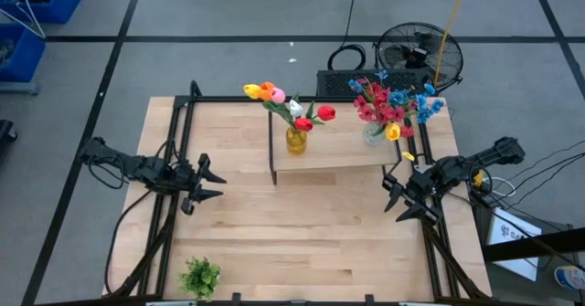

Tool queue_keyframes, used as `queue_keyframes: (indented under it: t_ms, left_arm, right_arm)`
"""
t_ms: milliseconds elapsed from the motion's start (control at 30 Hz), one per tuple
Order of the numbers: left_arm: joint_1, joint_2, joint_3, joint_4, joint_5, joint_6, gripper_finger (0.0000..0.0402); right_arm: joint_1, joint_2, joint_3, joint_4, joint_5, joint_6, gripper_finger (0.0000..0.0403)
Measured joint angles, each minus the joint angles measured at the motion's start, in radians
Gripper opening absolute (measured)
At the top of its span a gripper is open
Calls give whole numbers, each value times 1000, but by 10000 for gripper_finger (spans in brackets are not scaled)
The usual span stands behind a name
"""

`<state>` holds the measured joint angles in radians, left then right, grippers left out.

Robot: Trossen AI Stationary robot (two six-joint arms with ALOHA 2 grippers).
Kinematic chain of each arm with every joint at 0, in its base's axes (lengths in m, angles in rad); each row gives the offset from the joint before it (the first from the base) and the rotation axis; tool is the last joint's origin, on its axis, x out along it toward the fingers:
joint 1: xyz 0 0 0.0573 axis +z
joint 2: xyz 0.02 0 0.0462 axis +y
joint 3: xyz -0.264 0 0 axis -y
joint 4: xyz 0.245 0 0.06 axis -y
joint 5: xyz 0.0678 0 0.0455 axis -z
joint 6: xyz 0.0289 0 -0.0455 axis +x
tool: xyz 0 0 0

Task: Pick and place flowers into a vace then onto a shelf
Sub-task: Return to Home Position

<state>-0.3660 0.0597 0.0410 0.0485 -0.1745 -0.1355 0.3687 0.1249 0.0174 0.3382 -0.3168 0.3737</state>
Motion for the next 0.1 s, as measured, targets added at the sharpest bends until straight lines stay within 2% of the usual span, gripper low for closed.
queue_keyframes:
  t_ms: [100]
  left_arm:
    - [0,0,0,0,0,0,172]
  right_arm:
    - [0,0,0,0,0,0,169]
